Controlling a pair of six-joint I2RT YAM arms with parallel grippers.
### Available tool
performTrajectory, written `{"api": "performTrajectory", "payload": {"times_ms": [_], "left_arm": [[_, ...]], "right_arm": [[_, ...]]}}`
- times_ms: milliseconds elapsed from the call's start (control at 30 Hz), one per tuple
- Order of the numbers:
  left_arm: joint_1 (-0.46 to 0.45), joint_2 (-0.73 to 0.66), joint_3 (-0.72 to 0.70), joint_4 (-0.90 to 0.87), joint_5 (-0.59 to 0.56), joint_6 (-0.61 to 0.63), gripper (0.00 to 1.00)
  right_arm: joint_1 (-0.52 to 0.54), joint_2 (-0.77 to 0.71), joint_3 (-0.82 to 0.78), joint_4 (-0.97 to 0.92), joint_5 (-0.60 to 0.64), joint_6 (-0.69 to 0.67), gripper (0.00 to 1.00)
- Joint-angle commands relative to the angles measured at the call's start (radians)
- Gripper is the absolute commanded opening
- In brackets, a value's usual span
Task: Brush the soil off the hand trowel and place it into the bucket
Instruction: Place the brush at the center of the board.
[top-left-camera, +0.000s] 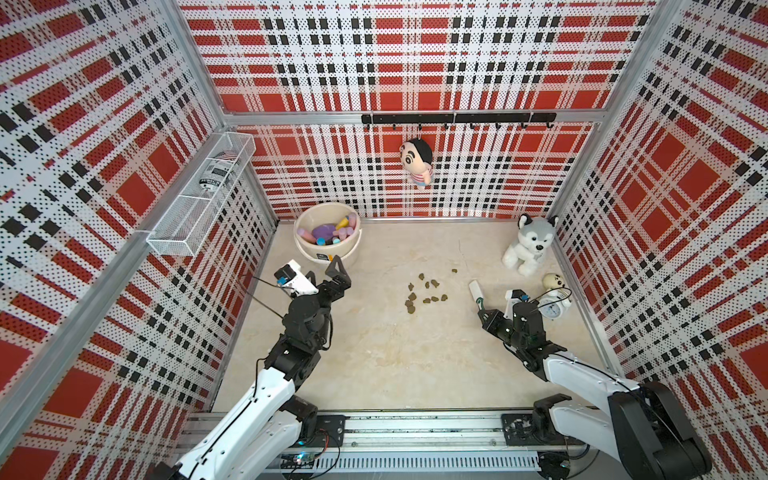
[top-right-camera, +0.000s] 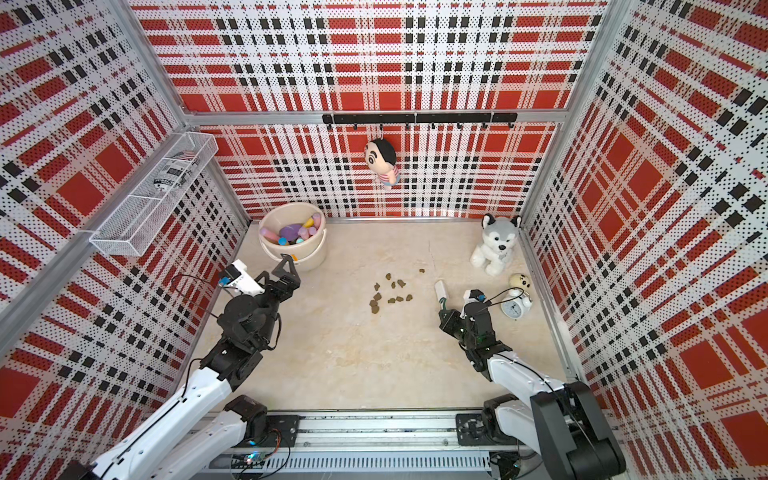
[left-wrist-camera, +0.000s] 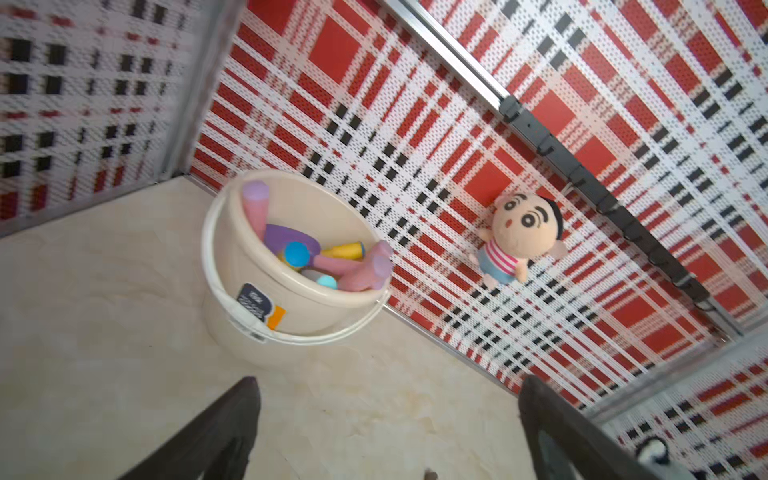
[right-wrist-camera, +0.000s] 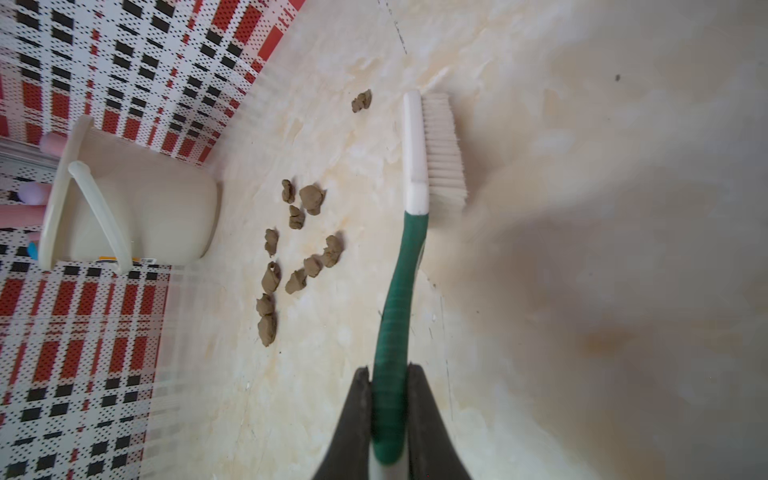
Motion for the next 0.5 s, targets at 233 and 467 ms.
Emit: {"api": "performTrajectory", "payload": {"times_ms": [233, 467], "left_arm": [[0.271, -0.136, -0.215, 0.176, 0.098, -0.068, 0.98], [0.321, -0.107, -0.24, 0.272, 0.128, 0.089, 0.98]], "right_arm": [[-0.008, -0.155, -0.002, -0.03, 0.146, -0.003, 0.54], [-0.018, -0.283, 0.159, -0.274, 0.402, -0.285, 0.59]]}}
